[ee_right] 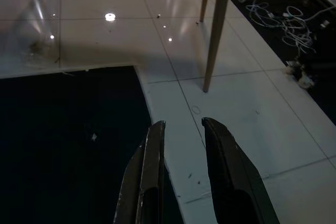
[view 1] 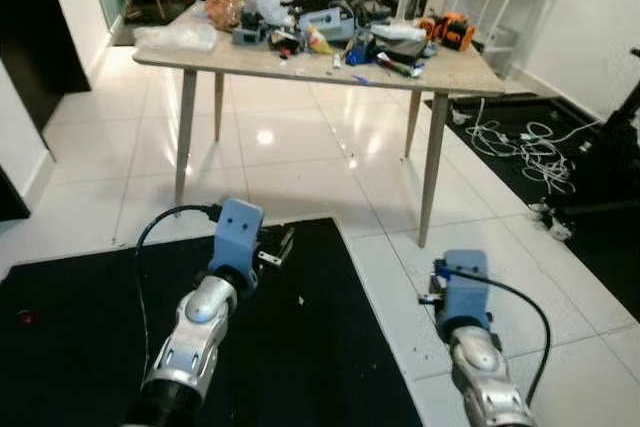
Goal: Picking trash to rubbish bin
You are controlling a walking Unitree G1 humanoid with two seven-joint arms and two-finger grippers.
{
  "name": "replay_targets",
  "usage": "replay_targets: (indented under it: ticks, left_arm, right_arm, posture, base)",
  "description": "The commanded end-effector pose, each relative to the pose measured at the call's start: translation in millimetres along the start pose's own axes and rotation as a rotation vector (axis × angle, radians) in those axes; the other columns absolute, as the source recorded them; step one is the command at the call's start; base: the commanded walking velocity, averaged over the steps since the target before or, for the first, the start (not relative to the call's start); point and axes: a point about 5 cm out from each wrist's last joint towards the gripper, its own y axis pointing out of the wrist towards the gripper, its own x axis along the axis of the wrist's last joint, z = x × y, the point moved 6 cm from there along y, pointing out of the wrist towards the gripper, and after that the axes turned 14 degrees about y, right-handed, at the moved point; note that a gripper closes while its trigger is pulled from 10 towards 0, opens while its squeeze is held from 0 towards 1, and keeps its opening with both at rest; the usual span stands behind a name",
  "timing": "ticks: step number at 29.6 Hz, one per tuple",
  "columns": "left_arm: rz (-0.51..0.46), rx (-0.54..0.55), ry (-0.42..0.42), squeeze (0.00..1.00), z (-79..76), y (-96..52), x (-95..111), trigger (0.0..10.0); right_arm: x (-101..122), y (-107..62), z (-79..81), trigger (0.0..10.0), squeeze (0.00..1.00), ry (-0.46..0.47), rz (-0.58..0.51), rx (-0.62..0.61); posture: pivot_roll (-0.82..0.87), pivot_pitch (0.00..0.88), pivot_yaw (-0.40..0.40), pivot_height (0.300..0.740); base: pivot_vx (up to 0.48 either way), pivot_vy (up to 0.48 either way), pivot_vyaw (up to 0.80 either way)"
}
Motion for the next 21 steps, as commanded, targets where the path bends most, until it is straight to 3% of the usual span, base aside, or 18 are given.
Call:
replay_targets:
  ticks: [1, 21]
  left_arm:
    - [0.014, -0.006, -0.010, 0.00, -2.2, -1.2, -3.8, 10.0]
    - [0.014, -0.008, -0.010, 0.00, -1.9, -2.0, -4.7, 10.0]
  right_arm:
    - [-2.0, -0.7, -5.0, 10.0, 0.00, 0.002, 0.009, -0.012]
    - [-2.5, -0.6, -2.5, 10.0, 0.00, 0.006, 0.008, -0.002]
  posture:
    - [-0.09, 0.055, -0.019, 0.740]
    - [-0.09, 0.043, -0.020, 0.740]
  base:
    - [0.319, 0.000, 0.00]
    - [0.320, 0.000, 0.00]
